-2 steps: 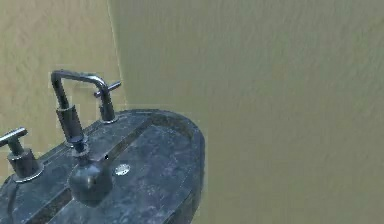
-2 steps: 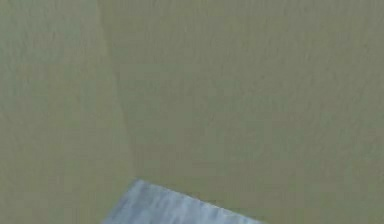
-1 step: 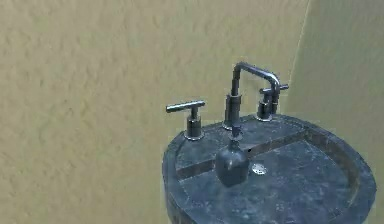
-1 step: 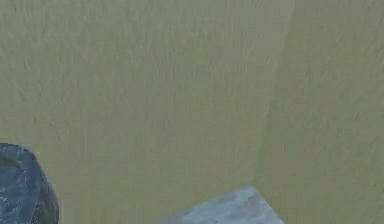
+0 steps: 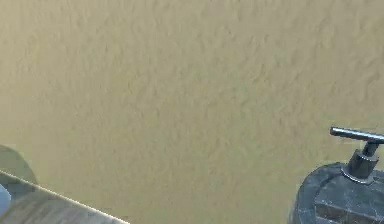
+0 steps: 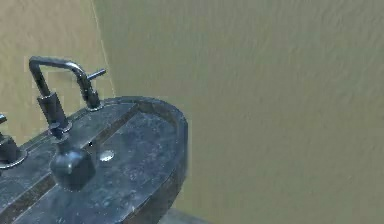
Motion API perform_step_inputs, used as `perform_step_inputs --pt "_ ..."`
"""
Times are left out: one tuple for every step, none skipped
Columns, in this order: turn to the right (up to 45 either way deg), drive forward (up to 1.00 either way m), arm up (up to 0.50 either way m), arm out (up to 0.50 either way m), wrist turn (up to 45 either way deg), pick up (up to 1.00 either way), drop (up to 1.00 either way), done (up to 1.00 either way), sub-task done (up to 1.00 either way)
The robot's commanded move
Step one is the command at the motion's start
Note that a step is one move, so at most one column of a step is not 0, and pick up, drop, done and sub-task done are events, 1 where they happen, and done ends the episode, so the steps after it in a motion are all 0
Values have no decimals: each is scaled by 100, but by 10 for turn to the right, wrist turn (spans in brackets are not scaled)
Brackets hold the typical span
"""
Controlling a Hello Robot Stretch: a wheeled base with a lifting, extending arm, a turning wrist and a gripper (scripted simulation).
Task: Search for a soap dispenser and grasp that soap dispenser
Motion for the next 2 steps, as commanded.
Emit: perform_step_inputs --pt "-270 0 0 0 0 0 0 0 0" --pt "0 0 50 0 0 0 0 0 0"
